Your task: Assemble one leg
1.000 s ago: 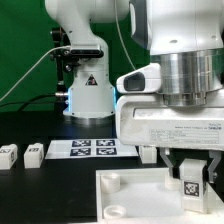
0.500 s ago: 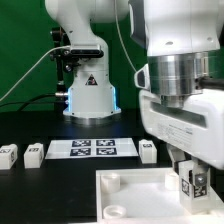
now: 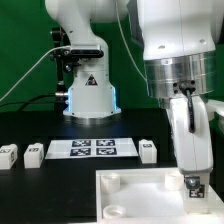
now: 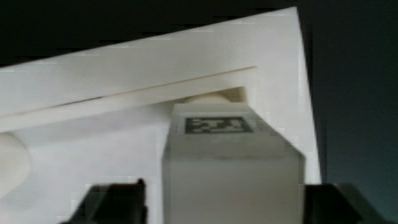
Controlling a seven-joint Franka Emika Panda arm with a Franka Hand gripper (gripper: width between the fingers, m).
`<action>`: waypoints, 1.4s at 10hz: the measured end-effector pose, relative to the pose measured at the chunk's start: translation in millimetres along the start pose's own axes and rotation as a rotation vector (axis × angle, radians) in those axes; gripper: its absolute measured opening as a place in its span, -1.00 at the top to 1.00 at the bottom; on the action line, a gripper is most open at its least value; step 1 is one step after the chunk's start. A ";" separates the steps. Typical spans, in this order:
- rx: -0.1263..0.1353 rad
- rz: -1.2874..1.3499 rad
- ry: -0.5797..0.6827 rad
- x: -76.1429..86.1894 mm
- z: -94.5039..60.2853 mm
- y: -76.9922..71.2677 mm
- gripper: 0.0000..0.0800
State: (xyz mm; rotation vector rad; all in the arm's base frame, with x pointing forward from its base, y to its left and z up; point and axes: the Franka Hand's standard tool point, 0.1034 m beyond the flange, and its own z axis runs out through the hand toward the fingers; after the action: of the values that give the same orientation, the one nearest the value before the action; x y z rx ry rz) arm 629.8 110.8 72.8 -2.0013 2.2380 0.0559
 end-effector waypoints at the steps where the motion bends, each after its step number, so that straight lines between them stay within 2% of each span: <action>1: 0.018 -0.177 0.004 -1.0 2.0 -0.1 -0.41; 2: 0.017 -0.380 0.006 -4.7 3.4 0.5 -0.56; 3: 0.005 -0.549 0.007 -7.9 2.8 1.5 -0.61; 4: -0.005 -0.697 0.013 -9.1 1.9 1.5 -0.61; 8: -0.010 -1.032 0.023 -5.4 2.2 0.6 -0.62; 10: -0.059 -1.447 0.066 -7.0 2.6 -1.3 -0.62; 11: -0.068 -1.568 0.071 -8.2 -0.2 -4.4 -0.62; 12: -0.066 -1.635 0.072 -8.5 -2.2 -6.8 -0.62; 13: -0.065 -1.585 0.071 -8.2 -1.1 -6.0 -0.62; 14: -0.063 -1.557 0.072 -8.2 -1.0 -6.0 -0.35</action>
Offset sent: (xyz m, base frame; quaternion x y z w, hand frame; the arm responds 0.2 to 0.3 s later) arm -0.0021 0.0164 0.0077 -0.0467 -0.0108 -0.3736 0.9264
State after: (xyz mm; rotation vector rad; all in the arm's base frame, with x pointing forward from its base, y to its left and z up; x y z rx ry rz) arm 636.5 118.0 75.2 -3.0950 0.1977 -0.1110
